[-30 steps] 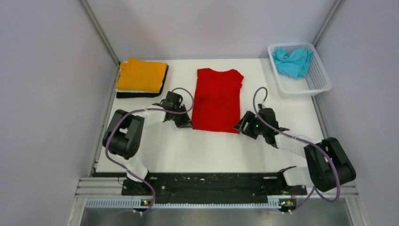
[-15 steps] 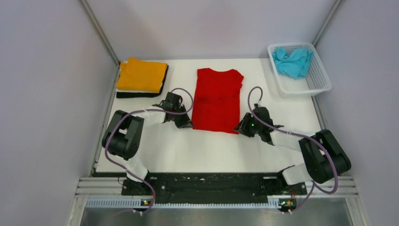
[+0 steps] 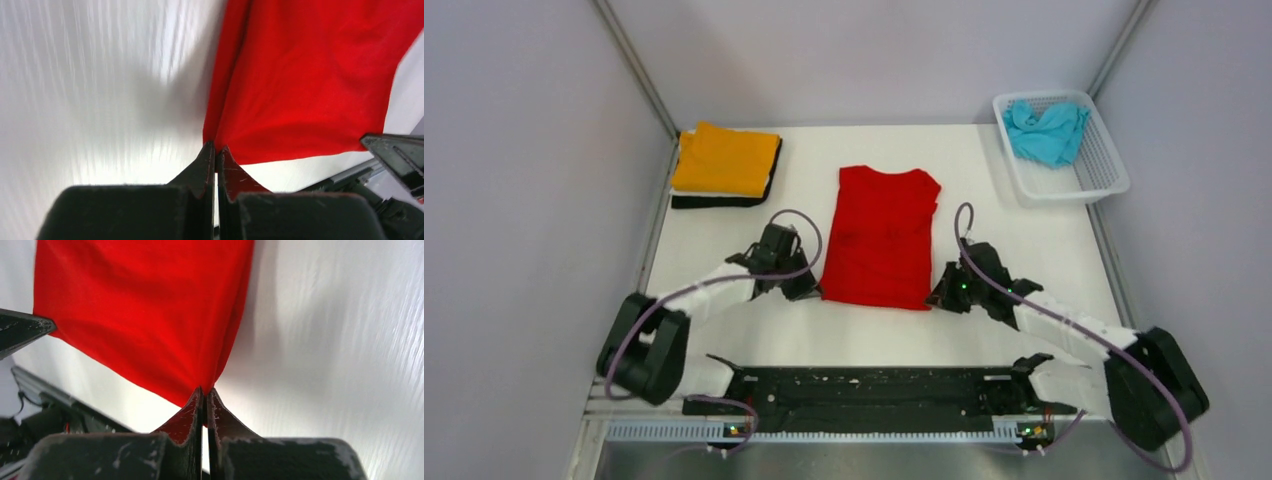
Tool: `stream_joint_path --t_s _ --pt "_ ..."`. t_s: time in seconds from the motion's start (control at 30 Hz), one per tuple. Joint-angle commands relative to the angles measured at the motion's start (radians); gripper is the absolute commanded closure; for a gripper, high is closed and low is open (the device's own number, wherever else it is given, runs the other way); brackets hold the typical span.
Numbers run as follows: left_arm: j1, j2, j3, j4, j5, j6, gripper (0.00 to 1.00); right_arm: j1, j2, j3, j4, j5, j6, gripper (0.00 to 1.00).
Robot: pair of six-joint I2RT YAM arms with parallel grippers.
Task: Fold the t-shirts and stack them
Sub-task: Fold the long partially folded tshirt into a neat square
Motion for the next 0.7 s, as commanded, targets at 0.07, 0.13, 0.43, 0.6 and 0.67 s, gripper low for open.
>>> stream_joint_path --t_s 0.07,0.13,0.43,0.6,0.67 --pt "-0.096 -0.461 -0.051 -0.239 -0.165 -0.026 1.0 0.031 -0.277 0.08 -0.408 -0.157 -0.068 1.0" --pt "-0.116 -0.569 -0.04 -0.287 -0.173 -0.024 1.0 0.032 -0.325 0.121 -0.462 -0.254 -0.079 1.0" --pt "-0.137 -0.787 0.071 -0.368 -0.249 0.016 1.0 0.033 -0.338 0.397 -0.622 -0.231 -0.167 1.0" --pt "-0.135 -0.686 0.136 -0.307 -0.372 0.052 1.0 0.031 -0.243 0.472 -0.588 -0.088 -0.189 1.0" --pt "-0.135 -0.603 0.19 -0.295 -0.417 0.075 1.0 0.02 -0.213 0.501 -0.563 -0.03 -0.208 1.0"
